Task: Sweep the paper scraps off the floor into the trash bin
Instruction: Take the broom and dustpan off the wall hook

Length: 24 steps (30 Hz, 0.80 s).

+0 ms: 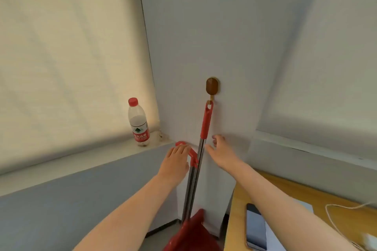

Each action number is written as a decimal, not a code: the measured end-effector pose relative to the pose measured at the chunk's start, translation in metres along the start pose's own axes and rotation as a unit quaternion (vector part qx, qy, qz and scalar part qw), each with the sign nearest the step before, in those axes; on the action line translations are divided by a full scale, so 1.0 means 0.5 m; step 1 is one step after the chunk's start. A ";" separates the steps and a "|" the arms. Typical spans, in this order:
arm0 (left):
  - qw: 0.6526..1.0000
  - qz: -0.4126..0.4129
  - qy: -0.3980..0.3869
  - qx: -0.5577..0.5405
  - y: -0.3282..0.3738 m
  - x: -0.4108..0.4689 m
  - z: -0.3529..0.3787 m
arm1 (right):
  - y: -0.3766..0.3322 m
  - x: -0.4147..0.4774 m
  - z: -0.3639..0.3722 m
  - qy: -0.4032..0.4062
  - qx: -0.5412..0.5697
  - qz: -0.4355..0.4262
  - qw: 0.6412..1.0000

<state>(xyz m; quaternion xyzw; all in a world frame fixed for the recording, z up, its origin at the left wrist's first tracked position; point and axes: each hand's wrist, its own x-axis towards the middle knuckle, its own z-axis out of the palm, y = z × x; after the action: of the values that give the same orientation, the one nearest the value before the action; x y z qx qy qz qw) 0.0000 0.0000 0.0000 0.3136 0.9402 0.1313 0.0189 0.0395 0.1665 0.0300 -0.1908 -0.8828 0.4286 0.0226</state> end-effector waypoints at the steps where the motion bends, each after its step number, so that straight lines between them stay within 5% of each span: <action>1: 1.000 0.004 -0.001 0.008 -0.015 0.016 0.003 | -0.009 0.011 0.008 0.007 0.004 0.004 1.000; 13: 0.965 0.182 -0.129 0.141 -0.085 0.189 0.042 | -0.011 0.062 0.100 0.069 0.103 0.032 0.992; 24: 0.965 0.159 -0.201 0.045 -0.066 0.206 0.038 | -0.019 0.054 0.099 0.098 0.115 0.028 0.988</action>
<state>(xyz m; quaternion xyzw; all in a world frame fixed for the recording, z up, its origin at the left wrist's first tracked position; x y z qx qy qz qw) -0.0996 0.0401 -0.0222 0.4800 0.8598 0.0244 0.1725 0.0015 0.1335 0.0028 -0.2529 -0.8153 0.5073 0.1183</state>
